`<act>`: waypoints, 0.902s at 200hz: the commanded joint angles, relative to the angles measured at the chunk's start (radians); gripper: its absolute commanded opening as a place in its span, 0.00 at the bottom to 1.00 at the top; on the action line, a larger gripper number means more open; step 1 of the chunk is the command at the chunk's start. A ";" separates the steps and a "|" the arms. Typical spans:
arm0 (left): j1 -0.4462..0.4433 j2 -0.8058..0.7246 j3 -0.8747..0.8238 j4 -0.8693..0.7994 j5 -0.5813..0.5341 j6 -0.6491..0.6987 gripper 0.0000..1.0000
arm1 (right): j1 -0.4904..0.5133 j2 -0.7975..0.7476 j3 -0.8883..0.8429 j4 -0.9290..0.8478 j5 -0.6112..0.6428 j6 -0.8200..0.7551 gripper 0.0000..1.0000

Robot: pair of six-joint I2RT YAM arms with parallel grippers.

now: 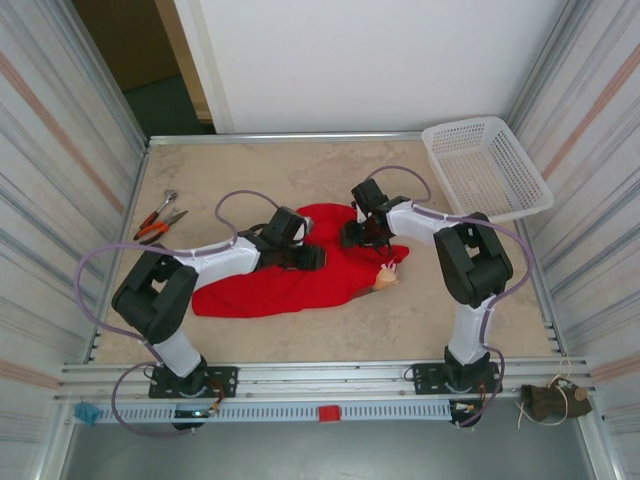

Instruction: Fold the inside-out t-shirt

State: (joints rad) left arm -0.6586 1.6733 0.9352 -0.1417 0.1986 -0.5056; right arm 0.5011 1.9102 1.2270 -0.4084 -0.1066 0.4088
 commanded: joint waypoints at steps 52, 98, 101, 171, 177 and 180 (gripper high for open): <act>0.090 0.027 -0.055 0.017 -0.023 0.086 0.56 | -0.107 -0.262 -0.037 0.015 -0.265 0.043 0.00; 0.131 -0.085 0.012 -0.084 0.002 0.162 0.58 | -0.125 -0.462 -0.076 0.037 -0.346 0.113 0.00; 0.131 -0.099 0.021 -0.093 0.006 0.165 0.58 | -0.124 -0.470 -0.081 0.042 -0.349 0.119 0.00; 0.050 -0.269 0.149 -0.042 0.029 0.093 0.61 | -0.107 -0.517 -0.113 0.077 -0.385 0.176 0.00; 0.042 -0.256 0.164 -0.039 0.026 0.106 0.61 | -0.104 -0.517 -0.112 0.075 -0.384 0.174 0.00; 0.037 -0.246 0.174 -0.039 0.023 0.117 0.61 | -0.103 -0.518 -0.112 0.074 -0.384 0.174 0.00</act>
State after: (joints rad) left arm -0.5980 1.3968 1.0576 -0.1967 0.2165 -0.4004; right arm 0.3824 1.4158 1.1118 -0.3450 -0.4641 0.5587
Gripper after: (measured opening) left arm 0.605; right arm 0.043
